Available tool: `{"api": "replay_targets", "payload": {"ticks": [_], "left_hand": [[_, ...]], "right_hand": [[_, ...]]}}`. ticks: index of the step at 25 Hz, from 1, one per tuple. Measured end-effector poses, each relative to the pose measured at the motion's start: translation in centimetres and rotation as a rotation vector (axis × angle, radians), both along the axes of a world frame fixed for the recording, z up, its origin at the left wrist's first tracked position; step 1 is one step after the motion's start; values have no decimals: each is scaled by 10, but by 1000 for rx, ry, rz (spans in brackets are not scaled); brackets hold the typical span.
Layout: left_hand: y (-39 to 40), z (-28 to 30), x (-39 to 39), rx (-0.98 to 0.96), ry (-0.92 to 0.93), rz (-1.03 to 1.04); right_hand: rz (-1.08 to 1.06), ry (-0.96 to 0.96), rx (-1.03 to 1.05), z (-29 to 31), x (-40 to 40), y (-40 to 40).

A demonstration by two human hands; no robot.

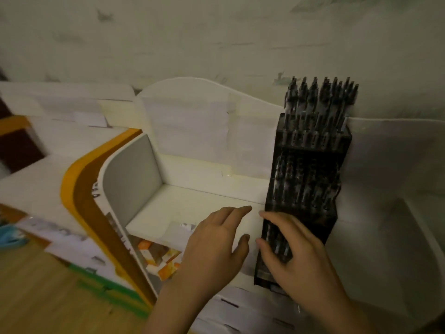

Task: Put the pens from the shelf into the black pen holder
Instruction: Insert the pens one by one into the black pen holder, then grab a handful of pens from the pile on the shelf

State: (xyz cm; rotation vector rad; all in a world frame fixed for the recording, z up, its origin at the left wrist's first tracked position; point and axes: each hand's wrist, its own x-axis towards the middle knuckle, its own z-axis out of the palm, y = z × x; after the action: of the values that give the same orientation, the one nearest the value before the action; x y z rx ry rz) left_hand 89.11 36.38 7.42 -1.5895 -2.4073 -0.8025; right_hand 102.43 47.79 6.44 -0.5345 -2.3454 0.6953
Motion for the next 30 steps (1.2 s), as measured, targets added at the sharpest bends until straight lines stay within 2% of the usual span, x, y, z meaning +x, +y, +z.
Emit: {"api": "replay_targets", "payload": {"ticks": [4, 14, 23, 30], "left_hand": [[-41, 5, -18, 14, 12, 138], [-173, 15, -105, 63, -28, 408], [-337, 13, -245, 90, -48, 464], [-404, 8, -347, 97, -99, 421]], "right_hand": [[129, -165, 0, 7, -36, -26], [239, -257, 144, 19, -157, -122], [273, -234, 155, 35, -305, -272], [264, -161, 147, 35, -406, -337]]}}
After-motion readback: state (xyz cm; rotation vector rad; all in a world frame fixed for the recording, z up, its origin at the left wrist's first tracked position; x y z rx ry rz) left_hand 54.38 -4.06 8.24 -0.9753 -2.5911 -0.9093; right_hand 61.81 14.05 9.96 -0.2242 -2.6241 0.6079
